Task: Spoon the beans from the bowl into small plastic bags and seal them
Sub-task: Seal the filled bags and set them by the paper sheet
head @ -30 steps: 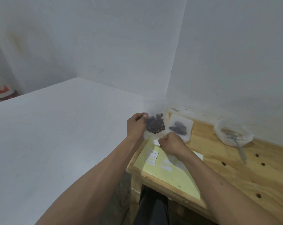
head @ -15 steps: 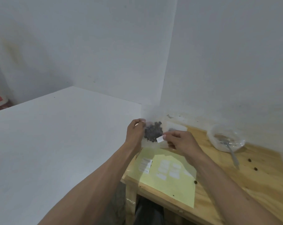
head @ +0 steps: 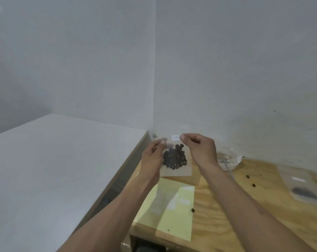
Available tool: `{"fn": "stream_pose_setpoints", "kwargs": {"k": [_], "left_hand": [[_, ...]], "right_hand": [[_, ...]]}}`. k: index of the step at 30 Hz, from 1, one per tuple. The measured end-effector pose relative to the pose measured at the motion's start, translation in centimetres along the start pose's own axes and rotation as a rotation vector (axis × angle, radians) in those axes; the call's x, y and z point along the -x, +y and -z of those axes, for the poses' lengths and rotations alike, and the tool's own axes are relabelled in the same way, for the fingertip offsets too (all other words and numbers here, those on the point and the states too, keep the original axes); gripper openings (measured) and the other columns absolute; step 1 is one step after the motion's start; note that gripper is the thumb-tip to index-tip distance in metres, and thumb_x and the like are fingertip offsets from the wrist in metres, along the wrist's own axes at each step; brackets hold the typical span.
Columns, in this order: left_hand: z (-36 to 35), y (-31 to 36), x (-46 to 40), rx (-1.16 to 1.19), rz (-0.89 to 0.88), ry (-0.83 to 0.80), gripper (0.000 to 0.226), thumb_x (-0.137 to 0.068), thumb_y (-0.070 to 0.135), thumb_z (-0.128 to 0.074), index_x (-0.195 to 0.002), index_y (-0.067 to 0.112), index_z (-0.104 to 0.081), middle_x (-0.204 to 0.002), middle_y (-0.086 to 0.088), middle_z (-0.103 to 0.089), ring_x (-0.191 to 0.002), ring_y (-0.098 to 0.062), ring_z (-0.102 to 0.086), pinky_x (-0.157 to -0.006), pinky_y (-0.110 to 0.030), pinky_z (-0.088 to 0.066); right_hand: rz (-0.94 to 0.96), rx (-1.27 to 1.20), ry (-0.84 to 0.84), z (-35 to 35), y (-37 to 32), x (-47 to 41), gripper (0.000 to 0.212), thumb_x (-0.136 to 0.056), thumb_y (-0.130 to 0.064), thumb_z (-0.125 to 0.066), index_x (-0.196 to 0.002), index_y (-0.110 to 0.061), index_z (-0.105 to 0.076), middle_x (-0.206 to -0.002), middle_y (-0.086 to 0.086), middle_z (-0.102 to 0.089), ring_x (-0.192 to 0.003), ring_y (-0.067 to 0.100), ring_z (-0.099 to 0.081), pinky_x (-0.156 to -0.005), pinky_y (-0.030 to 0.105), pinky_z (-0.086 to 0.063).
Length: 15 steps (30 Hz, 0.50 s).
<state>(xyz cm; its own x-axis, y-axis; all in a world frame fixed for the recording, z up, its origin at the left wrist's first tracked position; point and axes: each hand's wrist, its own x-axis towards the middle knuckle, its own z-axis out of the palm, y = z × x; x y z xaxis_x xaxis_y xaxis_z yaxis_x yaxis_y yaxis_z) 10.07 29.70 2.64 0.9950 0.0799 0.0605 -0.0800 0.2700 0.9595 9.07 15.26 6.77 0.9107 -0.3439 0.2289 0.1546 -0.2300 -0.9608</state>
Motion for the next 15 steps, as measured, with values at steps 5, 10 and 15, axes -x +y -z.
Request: {"fn": "stream_pose_setpoints", "kwargs": {"k": [5, 10, 15], "left_hand": [[-1.7, -0.2, 0.2, 0.008, -0.008, -0.017, 0.012, -0.096, 0.033, -0.068, -0.101, 0.03, -0.078, -0.112, -0.006, -0.076, -0.11, -0.028, -0.07, -0.101, -0.054, -0.052], [-2.6, -0.3, 0.3, 0.008, 0.026, -0.04, 0.013, -0.096, 0.032, -0.067, -0.102, 0.026, -0.077, -0.109, -0.006, -0.076, -0.109, -0.031, -0.07, -0.1, -0.056, -0.053], [-3.6, 0.0, 0.5, -0.009, 0.042, -0.056, 0.02, -0.091, 0.035, -0.071, -0.102, 0.019, -0.074, -0.106, -0.004, -0.076, -0.107, -0.026, -0.07, -0.099, -0.049, -0.054]], "right_hand": [[-0.054, -0.004, 0.043, 0.8, 0.3, -0.2, 0.004, -0.089, -0.033, -0.076, -0.086, -0.031, -0.074, -0.1, -0.005, -0.075, -0.101, 0.013, -0.064, -0.091, 0.03, -0.049], [-0.082, -0.028, 0.055, 1.6, 0.9, -0.6, 0.007, -0.088, -0.032, -0.077, -0.082, -0.031, -0.074, -0.096, -0.006, -0.076, -0.1, 0.015, -0.069, -0.091, 0.031, -0.053], [-0.091, -0.036, 0.113, 2.2, 0.9, -0.4, 0.008, -0.089, -0.03, -0.077, -0.081, -0.031, -0.074, -0.093, -0.007, -0.075, -0.095, 0.011, -0.069, -0.078, 0.022, -0.047]]}}
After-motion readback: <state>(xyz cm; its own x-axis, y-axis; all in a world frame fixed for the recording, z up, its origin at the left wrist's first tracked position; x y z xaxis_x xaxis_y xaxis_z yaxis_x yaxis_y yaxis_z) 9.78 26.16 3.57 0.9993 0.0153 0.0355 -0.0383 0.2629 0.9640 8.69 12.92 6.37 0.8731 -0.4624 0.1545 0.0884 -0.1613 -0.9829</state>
